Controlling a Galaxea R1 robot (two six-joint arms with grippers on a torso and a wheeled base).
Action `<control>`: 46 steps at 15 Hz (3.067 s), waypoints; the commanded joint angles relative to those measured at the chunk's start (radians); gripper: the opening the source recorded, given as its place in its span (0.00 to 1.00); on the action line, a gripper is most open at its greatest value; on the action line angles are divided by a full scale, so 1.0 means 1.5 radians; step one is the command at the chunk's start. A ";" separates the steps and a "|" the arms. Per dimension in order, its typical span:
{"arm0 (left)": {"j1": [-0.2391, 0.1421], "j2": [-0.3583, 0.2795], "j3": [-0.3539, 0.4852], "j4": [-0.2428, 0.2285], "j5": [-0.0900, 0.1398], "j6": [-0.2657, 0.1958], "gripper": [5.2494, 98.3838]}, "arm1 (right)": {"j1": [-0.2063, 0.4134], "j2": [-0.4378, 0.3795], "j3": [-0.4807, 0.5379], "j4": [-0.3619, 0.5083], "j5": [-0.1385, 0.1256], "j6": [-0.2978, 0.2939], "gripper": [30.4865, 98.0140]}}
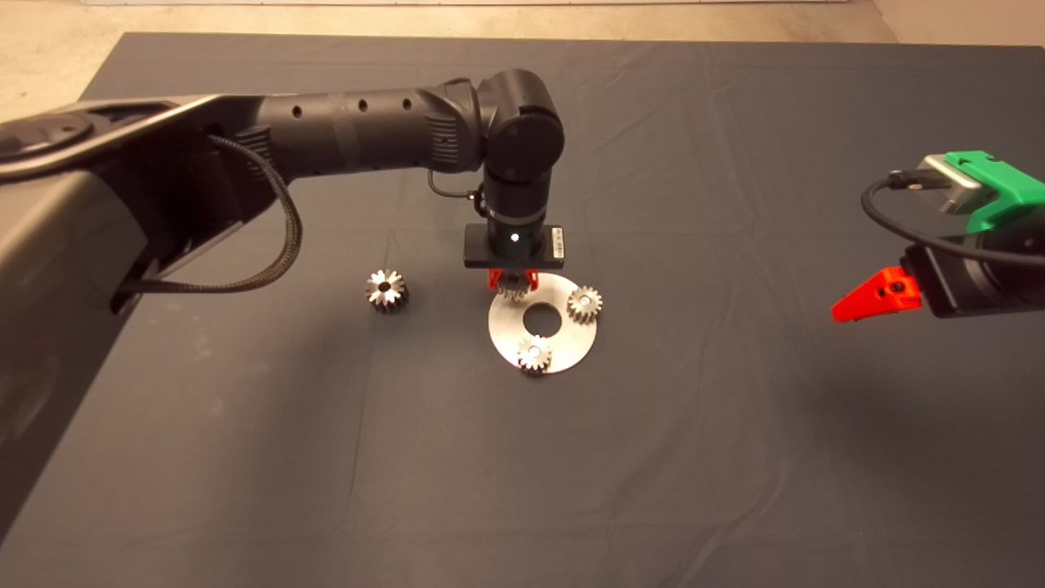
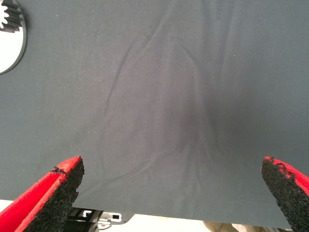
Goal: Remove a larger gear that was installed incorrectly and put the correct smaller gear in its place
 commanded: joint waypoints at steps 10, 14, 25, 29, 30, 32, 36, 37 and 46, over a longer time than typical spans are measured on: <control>0.050 0.000 -0.011 -0.026 0.022 0.070 0.24 | 0.012 -0.004 0.015 0.017 -0.009 0.003 0.99; 0.056 0.000 0.029 -0.024 0.038 0.052 0.24 | 0.011 -0.008 0.015 0.015 -0.009 0.006 0.99; 0.054 -0.004 0.040 -0.024 0.037 0.035 0.26 | 0.010 -0.007 0.014 0.015 -0.009 0.006 0.99; 0.053 -0.005 0.041 -0.024 0.037 0.035 0.29 | 0.010 -0.007 0.014 0.015 -0.009 0.006 0.99; 0.053 -0.003 0.042 -0.024 0.037 0.036 0.29 | 0.010 -0.006 0.014 0.015 -0.009 0.006 0.99; 0.053 -0.005 0.041 -0.024 0.036 0.037 0.32 | 0.010 -0.005 0.014 0.015 -0.009 0.006 0.99; 0.052 -0.002 0.042 -0.024 0.038 0.042 0.36 | 0.010 -0.004 0.015 0.015 -0.009 0.006 0.99; 0.050 -0.002 0.044 -0.024 0.038 0.043 0.36 | 0.010 -0.004 0.015 0.015 -0.009 0.006 0.99; 0.034 -0.002 0.050 -0.025 0.063 0.039 0.45 | 0.009 -0.003 0.014 0.014 -0.009 0.006 0.99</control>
